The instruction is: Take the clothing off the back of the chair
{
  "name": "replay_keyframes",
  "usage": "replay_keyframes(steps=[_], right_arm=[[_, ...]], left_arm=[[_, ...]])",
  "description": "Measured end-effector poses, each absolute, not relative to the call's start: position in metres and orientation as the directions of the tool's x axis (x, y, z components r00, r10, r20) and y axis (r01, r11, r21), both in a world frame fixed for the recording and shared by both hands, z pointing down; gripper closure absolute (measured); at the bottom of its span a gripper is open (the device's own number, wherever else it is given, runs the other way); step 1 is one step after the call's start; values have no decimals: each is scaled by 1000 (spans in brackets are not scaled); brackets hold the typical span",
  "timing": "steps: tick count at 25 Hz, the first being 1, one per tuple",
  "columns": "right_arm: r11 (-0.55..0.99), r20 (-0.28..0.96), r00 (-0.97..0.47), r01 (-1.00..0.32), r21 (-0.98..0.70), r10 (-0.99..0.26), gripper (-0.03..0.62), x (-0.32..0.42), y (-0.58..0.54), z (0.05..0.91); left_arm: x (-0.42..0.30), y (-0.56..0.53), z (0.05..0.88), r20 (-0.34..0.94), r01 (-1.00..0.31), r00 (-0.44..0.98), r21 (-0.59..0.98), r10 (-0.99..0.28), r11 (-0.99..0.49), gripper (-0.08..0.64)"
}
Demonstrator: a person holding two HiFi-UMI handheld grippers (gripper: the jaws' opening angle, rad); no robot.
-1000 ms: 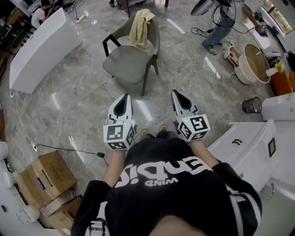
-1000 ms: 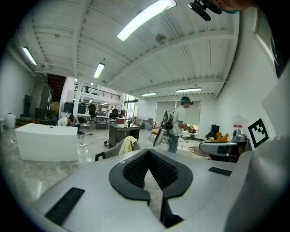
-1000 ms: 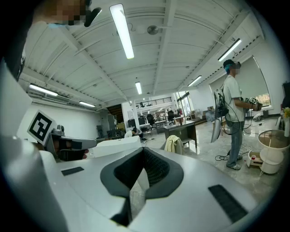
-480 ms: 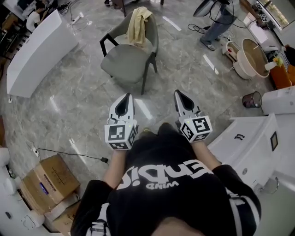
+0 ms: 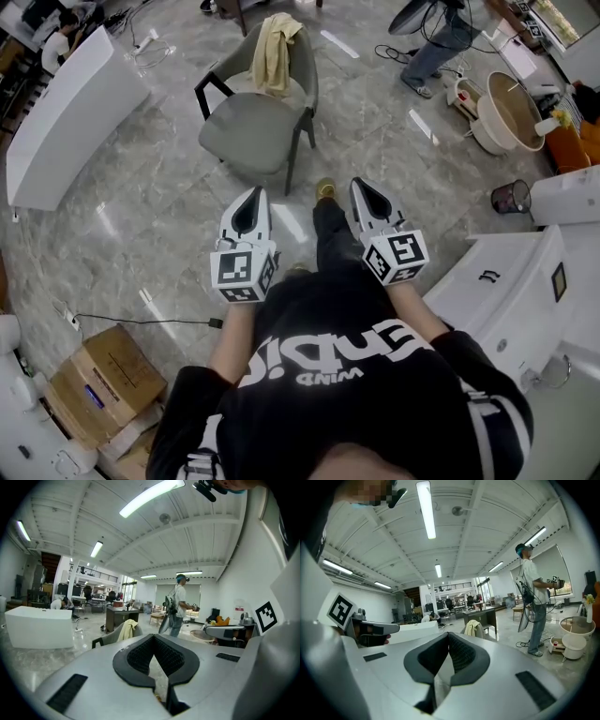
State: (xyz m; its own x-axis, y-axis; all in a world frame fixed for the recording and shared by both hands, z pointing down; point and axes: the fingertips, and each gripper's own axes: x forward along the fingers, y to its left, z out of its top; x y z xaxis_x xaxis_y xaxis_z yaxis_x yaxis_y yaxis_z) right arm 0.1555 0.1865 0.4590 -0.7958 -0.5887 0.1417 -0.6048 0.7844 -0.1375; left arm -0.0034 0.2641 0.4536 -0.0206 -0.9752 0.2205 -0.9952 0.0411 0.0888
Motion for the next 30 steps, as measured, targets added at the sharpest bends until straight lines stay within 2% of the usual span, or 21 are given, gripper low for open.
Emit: replay_keyframes(steps=[16,30], right_arm=[[796,111,-808,-589,-141,-578,578,67,-3,453],[838,127,-854,-520,-169,-504,578,4,-180,434]], left_arm=[[-80,85,442,180,-995,-16,94,-983,34,545],[-138,-97,406,140,-990,-80,106,-987,95,545]])
